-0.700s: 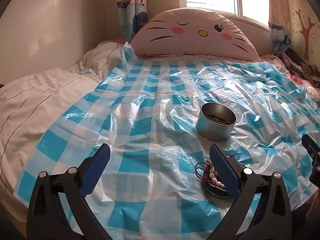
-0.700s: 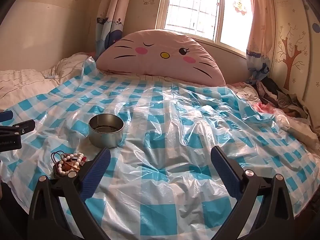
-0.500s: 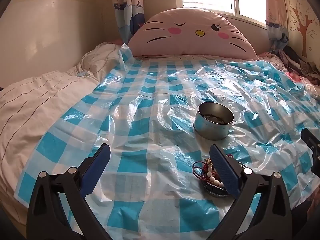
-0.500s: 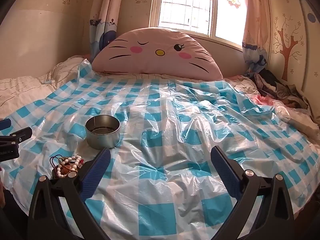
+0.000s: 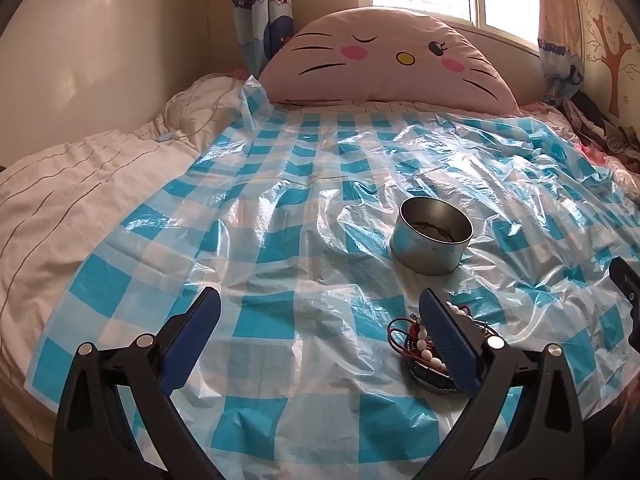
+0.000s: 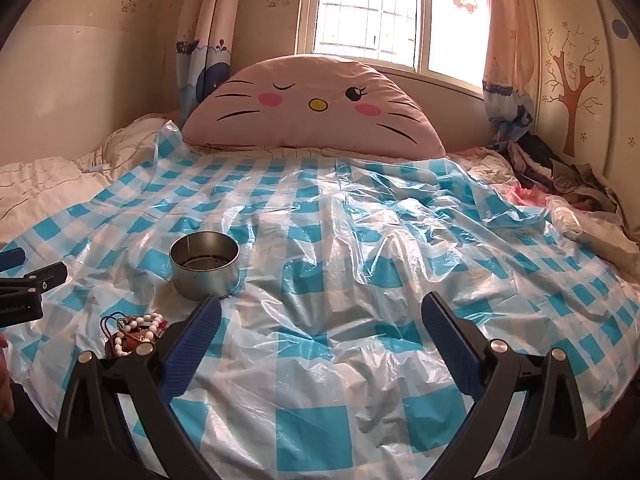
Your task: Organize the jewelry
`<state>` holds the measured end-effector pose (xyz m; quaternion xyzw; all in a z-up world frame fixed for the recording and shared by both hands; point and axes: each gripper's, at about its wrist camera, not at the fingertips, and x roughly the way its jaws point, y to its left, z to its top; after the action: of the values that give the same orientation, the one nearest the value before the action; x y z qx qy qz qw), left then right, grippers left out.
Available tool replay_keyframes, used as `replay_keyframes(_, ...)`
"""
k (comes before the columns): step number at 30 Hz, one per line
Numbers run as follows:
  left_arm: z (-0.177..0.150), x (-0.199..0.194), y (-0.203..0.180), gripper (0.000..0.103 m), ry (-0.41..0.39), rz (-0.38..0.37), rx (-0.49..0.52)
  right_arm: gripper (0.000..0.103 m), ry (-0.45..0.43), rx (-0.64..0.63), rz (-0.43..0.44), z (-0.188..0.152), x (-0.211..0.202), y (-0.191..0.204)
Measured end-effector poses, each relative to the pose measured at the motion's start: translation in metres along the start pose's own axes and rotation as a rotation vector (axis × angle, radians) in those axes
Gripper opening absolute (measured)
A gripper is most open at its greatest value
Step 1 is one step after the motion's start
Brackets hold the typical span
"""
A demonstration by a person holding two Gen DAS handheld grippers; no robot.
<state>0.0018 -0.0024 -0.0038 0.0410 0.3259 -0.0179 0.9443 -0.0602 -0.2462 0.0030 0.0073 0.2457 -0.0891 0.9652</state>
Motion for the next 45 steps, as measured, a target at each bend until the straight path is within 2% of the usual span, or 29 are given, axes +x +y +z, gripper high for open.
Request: replay_keyframes(45,-0.0006,-0.0007,-0.0006,0.096,-0.004,0.001,0.004,0.096,-0.003,0.012,0.006,-0.0009,0.0004,-0.0037)
